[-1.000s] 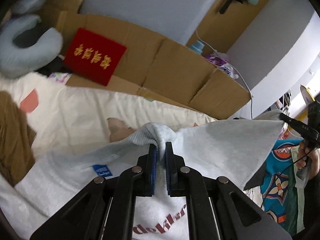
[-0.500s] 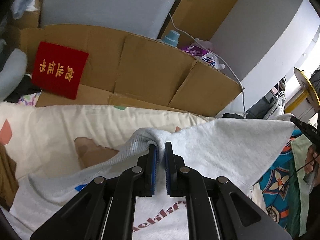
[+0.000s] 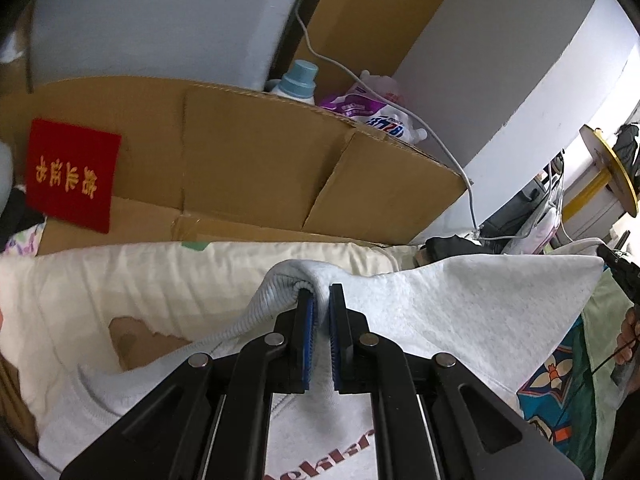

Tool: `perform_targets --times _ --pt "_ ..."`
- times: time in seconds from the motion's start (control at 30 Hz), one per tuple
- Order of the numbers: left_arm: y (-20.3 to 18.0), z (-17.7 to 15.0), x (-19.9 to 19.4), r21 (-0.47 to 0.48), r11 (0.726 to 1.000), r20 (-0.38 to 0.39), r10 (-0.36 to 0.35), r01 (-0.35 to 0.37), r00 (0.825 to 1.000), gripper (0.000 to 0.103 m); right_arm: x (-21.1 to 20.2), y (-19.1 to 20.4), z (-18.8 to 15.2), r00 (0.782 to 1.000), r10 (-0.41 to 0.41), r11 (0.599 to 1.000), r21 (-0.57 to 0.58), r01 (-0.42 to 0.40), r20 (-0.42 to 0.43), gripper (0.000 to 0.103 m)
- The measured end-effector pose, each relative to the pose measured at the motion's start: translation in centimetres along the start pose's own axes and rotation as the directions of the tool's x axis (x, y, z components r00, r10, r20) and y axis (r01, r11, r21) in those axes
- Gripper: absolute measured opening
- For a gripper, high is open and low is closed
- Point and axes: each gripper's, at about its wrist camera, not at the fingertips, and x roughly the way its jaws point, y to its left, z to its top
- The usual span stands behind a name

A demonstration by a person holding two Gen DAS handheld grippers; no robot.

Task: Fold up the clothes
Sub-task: 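Lift the grey sweatshirt, lay it flat on the sheet, open both grippers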

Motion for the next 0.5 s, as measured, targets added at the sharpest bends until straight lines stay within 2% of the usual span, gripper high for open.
perform_targets --times 0.13,0.27,0.4,0.5 --pt "-0.1 0.7 1.0 0.010 1.000 0.001 0.001 -0.001 1.000 0.006 0.4 -0.8 -0.4 1.000 -0.024 1.000 0.011 0.024 -0.004 0.004" --pt "0.1 0.3 3.3 0.034 0.999 -0.050 0.011 -0.009 0.999 0.006 1.3 -1.8 -2.0 0.997 -0.072 0.997 0.020 0.072 -0.035 0.004" --pt "0.4 -1.0 6.0 0.053 0.998 -0.098 0.038 -0.033 0.994 0.006 2.8 -3.1 -4.6 0.990 -0.102 0.993 0.040 0.107 -0.098 0.004" --pt "0.4 -2.3 8.2 0.085 0.995 -0.157 0.071 -0.058 0.985 0.006 3.8 -4.0 -7.2 0.980 -0.119 0.991 0.045 0.128 -0.161 0.004"
